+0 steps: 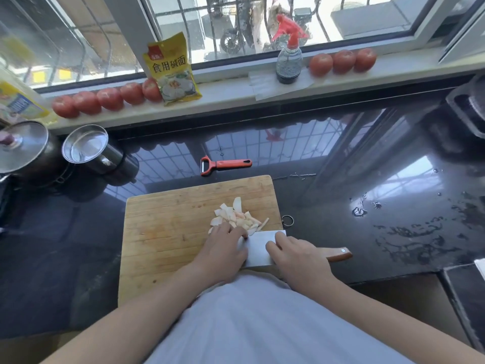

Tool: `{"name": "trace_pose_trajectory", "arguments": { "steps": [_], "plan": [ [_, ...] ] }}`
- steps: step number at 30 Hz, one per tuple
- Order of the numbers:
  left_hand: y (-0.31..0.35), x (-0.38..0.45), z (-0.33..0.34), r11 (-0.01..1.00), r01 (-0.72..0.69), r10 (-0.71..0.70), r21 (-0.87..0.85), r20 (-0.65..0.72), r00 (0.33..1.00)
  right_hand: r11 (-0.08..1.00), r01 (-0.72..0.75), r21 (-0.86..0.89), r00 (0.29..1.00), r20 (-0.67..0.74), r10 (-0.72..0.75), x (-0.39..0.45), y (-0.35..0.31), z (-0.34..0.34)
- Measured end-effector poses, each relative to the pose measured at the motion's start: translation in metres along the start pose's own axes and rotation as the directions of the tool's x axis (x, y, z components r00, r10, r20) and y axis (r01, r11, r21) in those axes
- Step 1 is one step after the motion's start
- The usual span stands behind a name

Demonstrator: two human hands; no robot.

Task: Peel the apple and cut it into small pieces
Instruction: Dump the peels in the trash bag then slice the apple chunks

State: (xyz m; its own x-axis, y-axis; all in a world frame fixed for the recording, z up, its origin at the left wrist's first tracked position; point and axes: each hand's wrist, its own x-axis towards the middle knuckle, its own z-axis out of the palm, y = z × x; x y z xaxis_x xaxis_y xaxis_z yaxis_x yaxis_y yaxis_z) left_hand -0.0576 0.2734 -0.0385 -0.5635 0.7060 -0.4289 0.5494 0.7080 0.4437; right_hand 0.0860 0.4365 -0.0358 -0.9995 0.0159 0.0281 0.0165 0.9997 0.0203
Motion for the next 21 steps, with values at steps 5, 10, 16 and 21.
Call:
{"name": "trace_pose_trajectory", "arguments": {
  "steps": [5, 10, 16, 21],
  "plan": [
    [0.001, 0.01, -0.008, 0.996, -0.031, 0.023, -0.079, -0.099, 0.995, 1.0, 0.002, 0.0, 0.999, -0.035, -0.002, 0.003, -0.002, -0.002],
    [-0.003, -0.008, -0.013, 0.925, -0.348, 0.372, 0.153, -0.185, 0.91, 1.0, -0.007, 0.007, 1.0, -0.011, 0.007, 0.002, -0.001, -0.001],
    [0.001, -0.001, -0.017, 0.941, -0.263, 0.259, 0.213, 0.05, 0.965, 0.999, 0.044, -0.023, 0.998, -0.04, -0.045, 0.004, -0.006, 0.0],
    [0.0, 0.011, -0.028, 0.991, -0.075, 0.071, 0.112, 0.039, 0.997, 0.998, 0.059, 0.037, 0.997, -0.049, -0.057, 0.004, -0.01, -0.008]
  ]
}}
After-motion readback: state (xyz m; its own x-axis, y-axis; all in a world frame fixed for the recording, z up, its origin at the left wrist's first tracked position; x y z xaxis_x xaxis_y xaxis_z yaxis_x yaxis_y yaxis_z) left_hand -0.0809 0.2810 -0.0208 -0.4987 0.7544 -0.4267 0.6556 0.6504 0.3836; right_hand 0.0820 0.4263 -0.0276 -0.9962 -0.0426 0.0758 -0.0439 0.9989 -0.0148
